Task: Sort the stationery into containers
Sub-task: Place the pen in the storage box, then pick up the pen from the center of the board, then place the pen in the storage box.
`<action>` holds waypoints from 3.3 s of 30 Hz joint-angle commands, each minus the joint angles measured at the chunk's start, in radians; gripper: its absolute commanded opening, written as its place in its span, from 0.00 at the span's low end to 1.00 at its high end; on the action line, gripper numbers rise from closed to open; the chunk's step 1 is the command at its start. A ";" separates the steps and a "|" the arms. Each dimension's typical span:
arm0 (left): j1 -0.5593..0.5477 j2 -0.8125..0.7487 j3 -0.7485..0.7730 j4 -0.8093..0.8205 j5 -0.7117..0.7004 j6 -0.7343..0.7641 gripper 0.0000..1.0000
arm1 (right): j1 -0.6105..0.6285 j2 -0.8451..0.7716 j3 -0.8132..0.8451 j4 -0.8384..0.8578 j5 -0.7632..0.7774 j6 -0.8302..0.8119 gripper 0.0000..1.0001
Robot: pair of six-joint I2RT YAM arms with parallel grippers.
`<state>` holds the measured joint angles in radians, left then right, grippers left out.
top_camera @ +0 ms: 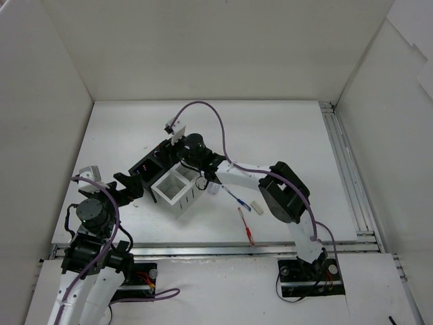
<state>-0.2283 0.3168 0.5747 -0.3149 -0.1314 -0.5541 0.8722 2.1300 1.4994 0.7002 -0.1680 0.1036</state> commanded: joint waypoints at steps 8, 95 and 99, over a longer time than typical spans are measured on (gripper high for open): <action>-0.003 0.071 0.063 0.074 0.113 0.032 1.00 | 0.001 -0.284 -0.014 0.134 0.017 -0.053 0.89; -0.022 0.157 0.086 0.096 -0.014 0.060 1.00 | -0.171 -0.585 -0.308 0.017 -0.228 -0.280 0.00; -0.022 0.154 0.099 0.025 -0.089 0.005 1.00 | -0.096 -0.374 -0.144 0.119 -0.219 -0.240 0.00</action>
<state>-0.2436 0.4549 0.6415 -0.2573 -0.1242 -0.4744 0.7235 1.6848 1.2354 0.5659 -0.3256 -0.2195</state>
